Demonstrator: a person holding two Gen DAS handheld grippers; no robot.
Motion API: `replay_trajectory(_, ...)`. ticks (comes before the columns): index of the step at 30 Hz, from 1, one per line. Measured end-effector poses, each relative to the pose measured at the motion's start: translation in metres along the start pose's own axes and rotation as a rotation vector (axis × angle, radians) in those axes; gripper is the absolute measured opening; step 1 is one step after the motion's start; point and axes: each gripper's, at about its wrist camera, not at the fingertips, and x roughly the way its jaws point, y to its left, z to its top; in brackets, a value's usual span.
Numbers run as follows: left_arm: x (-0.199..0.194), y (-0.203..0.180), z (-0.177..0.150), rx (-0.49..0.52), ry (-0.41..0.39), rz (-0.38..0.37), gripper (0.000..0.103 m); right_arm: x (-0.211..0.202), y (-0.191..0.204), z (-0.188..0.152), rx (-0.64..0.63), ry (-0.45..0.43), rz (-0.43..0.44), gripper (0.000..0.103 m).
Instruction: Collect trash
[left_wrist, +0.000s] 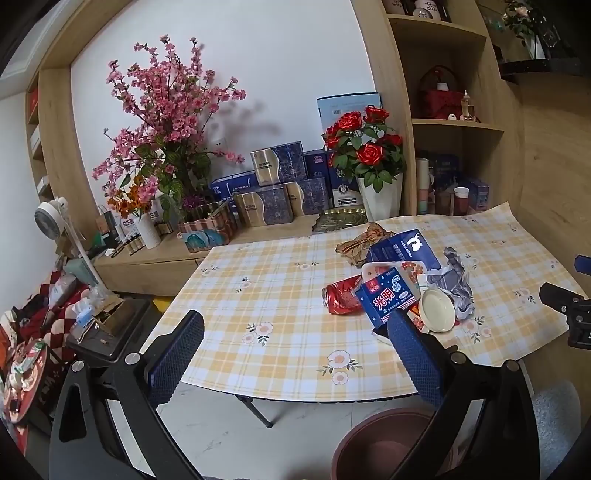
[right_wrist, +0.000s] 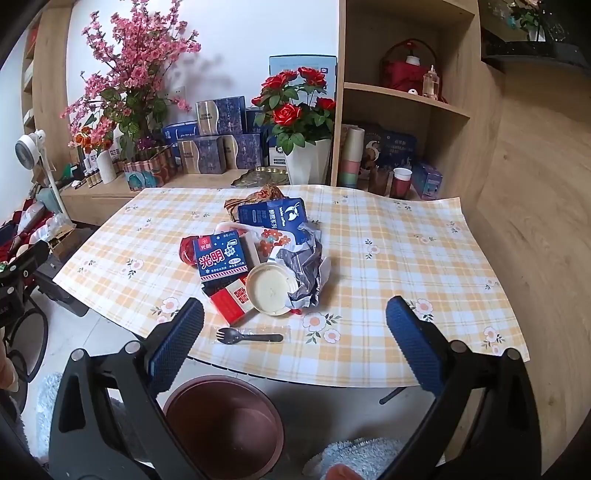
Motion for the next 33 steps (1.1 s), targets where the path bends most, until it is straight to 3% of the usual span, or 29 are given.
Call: replay_trajectory(33,-0.0013,0.0022,-0.0031,-0.015,-0.002,-0.006,0.098,-0.0004,0.0003,0.0004,0.000,-0.001,0.000,0.097)
